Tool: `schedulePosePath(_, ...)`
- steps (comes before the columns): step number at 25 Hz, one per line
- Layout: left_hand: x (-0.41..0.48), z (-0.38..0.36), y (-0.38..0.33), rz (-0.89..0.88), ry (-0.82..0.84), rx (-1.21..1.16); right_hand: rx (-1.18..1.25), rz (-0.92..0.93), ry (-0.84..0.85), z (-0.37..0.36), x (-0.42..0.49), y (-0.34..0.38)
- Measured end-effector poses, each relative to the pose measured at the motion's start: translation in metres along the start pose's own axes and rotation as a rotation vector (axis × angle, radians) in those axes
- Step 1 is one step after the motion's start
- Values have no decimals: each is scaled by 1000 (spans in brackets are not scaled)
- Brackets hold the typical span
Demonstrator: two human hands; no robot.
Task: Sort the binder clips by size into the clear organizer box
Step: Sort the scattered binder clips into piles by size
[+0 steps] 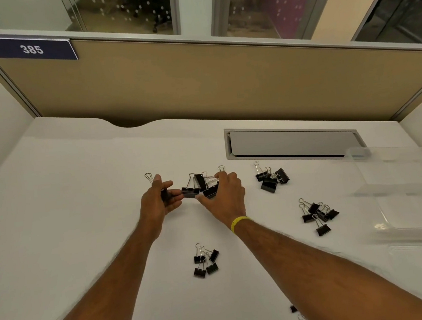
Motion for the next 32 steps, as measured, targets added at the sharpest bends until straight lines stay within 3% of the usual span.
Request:
schedulePosePath(7, -4, 0, 0, 7, 10, -15, 15, 14, 9, -7, 9, 0)
schedulePosePath(12, -9, -6, 6, 22, 15, -6, 427, -59, 50, 7, -4, -16)
schedulePosePath(16, -19, -27, 11, 66, 49, -54, 672, 84, 113, 20, -31, 8)
schedulePosePath(21, -27, -48, 16, 107, 140, -79, 595, 173, 191, 8, -47, 22)
schedulePosePath(25, -22, -40, 22, 95, 112, -67, 594, 202, 244, 8, -44, 16)
schedulePosePath(29, -15, -25, 26, 127, 29, -131, 322, 71, -27, 18, -3, -11)
schedulePosePath(32, -11, -18, 23, 130, 14, -125, 65, -62, -69, 16, 33, -23)
Point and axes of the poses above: each hand's wrist, its own x-axis towards the middle knuckle, its own z-axis out of the back of the hand, y = z × x, the point moved 9 cm from there along x, towards the middle knuckle, and after that the axes turned 14 degrees about -z, right-handed, at the moved point
